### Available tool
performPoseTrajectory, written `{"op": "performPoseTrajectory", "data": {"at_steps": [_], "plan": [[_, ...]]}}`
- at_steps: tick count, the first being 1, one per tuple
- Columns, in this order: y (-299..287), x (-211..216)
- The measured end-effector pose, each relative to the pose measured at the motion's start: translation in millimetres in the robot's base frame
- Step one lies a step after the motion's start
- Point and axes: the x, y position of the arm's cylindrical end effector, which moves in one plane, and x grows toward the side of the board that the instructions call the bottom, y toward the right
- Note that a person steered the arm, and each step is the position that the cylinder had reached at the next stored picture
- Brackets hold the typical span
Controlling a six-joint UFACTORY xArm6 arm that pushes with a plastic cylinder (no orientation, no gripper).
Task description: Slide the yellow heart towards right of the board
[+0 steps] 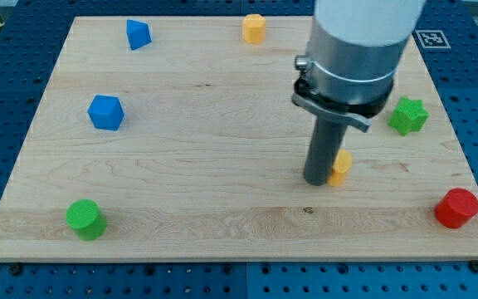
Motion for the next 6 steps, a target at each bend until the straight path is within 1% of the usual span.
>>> {"op": "performPoseTrajectory", "data": {"at_steps": [1, 2, 3, 4, 5, 6], "plan": [[8.0, 0.0], [-12.9, -2.5], [-17.4, -10.3], [-22.9, -29.9], [-15.1, -45.0], [-7.6, -45.2]]}}
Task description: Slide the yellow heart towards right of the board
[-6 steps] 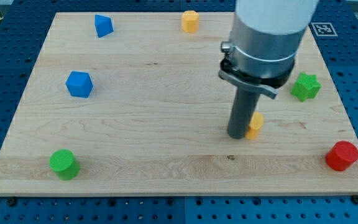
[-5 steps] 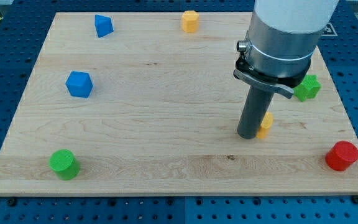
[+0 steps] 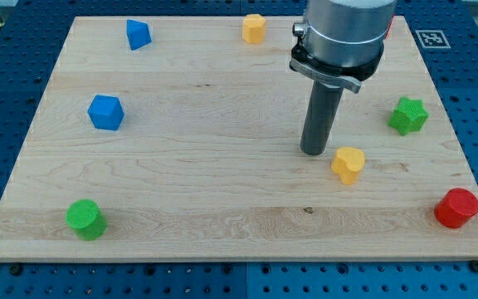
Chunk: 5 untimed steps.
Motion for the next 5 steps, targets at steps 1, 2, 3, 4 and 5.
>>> {"op": "performPoseTrajectory", "data": {"at_steps": [1, 2, 3, 4, 5], "plan": [[0.0, 0.0], [-0.1, 8.7], [-15.4, 26.5], [11.6, 22.8], [35.4, 18.7]]}}
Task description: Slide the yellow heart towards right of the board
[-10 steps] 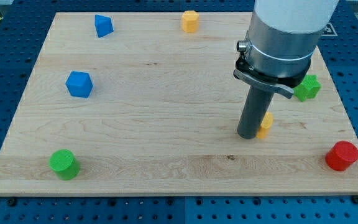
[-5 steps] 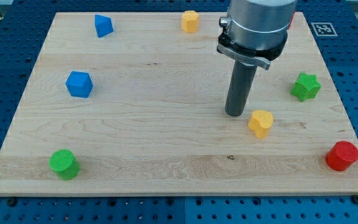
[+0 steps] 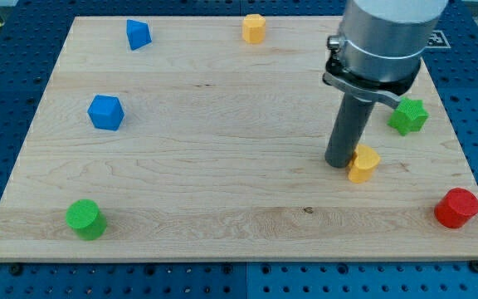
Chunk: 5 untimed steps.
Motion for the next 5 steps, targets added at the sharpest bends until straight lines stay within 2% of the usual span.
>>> {"op": "performPoseTrajectory", "data": {"at_steps": [3, 5], "plan": [[33.2, 5.0], [20.7, 21.9]]}}
